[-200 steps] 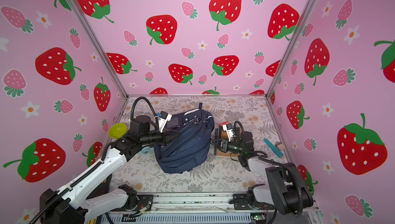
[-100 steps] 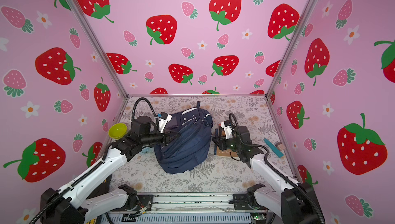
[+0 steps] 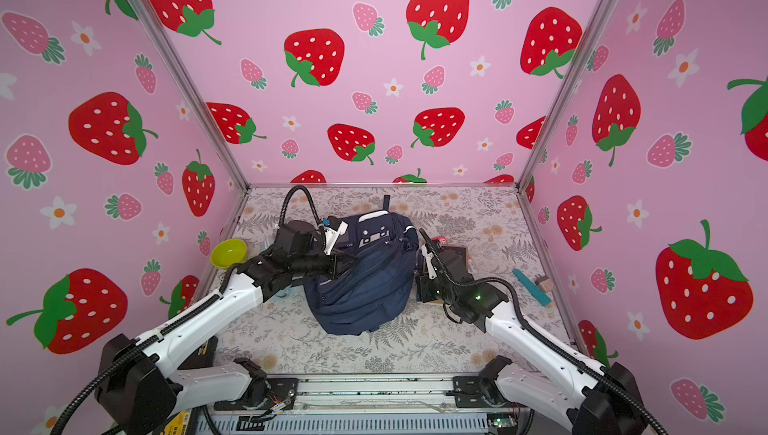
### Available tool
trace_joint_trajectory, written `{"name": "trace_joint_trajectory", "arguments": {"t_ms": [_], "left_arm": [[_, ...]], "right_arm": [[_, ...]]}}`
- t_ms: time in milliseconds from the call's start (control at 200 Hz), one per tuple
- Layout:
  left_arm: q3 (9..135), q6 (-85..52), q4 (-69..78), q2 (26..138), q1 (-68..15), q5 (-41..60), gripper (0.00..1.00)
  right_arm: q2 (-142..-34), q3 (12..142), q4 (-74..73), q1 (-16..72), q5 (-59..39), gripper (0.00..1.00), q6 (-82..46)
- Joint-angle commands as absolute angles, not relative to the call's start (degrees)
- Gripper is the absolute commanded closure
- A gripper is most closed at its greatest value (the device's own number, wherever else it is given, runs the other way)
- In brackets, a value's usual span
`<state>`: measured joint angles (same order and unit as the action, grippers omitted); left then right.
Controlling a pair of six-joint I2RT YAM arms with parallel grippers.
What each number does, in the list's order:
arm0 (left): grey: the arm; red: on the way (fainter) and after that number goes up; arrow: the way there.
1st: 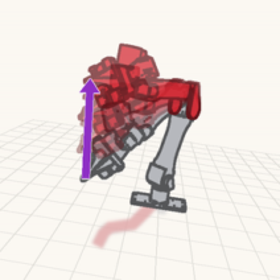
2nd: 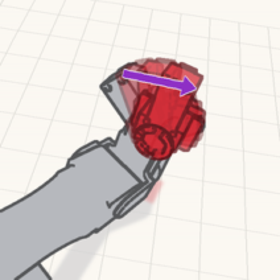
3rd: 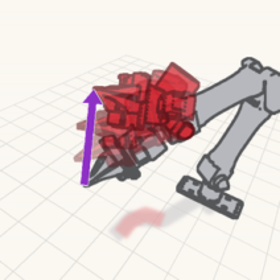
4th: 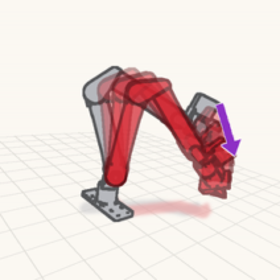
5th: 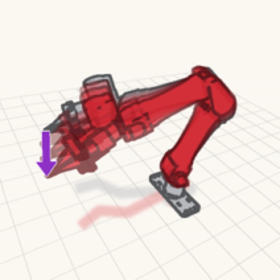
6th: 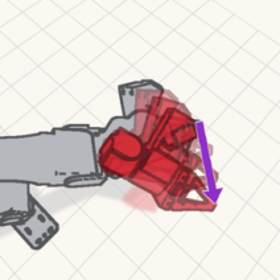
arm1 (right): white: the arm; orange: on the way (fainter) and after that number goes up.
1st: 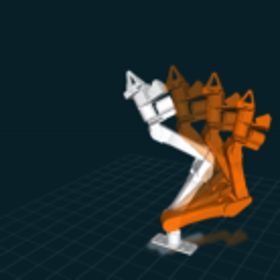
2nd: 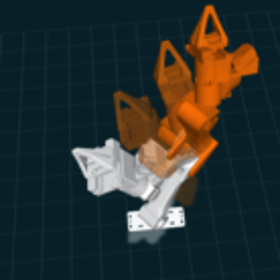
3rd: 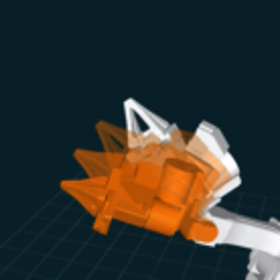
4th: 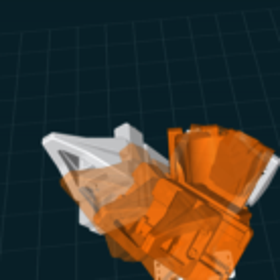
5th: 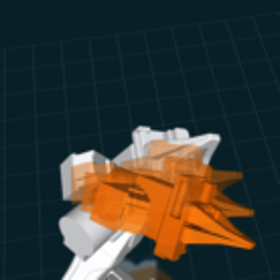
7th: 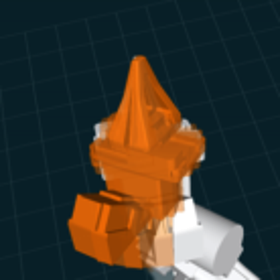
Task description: Pack the student bag
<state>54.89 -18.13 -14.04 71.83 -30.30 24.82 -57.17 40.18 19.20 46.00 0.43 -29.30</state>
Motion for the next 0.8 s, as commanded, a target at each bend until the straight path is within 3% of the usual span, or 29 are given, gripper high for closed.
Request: {"name": "trace_joint_trajectory", "arguments": {"t_ms": [0, 205, 505, 620, 705, 795], "left_arm": [[59.93, -18.56, -11.69, 73.89, -30.93, 20.84, 1.00], [62.84, -19.65, -10.82, 78.15, -32.50, 19.84, 1.00], [63.68, -26.63, -7.16, 81.79, -33.11, 22.12, 1.00], [65.28, -23.67, -16.75, 81.42, -33.08, 20.85, 0.61], [65.48, -19.18, -25.33, 79.58, -33.09, 17.60, 0.49], [64.93, -15.08, -33.10, 77.20, -33.10, 14.51, 0.43]], "right_arm": [[-55.39, 42.38, 21.00, 52.18, 2.21, 1.00, -30.41], [-57.70, 43.58, 19.25, 64.04, 6.35, 1.00, -31.47], [-71.76, 45.81, 8.70, 71.63, 7.62, 1.00, -34.63], [-69.02, 44.09, 8.29, 71.48, 11.88, 1.00, -36.61], [-64.24, 41.68, 8.44, 70.10, 13.19, 1.00, -37.88], [-59.90, 38.74, 8.37, 67.99, 12.54, 1.00, -38.74]]}}
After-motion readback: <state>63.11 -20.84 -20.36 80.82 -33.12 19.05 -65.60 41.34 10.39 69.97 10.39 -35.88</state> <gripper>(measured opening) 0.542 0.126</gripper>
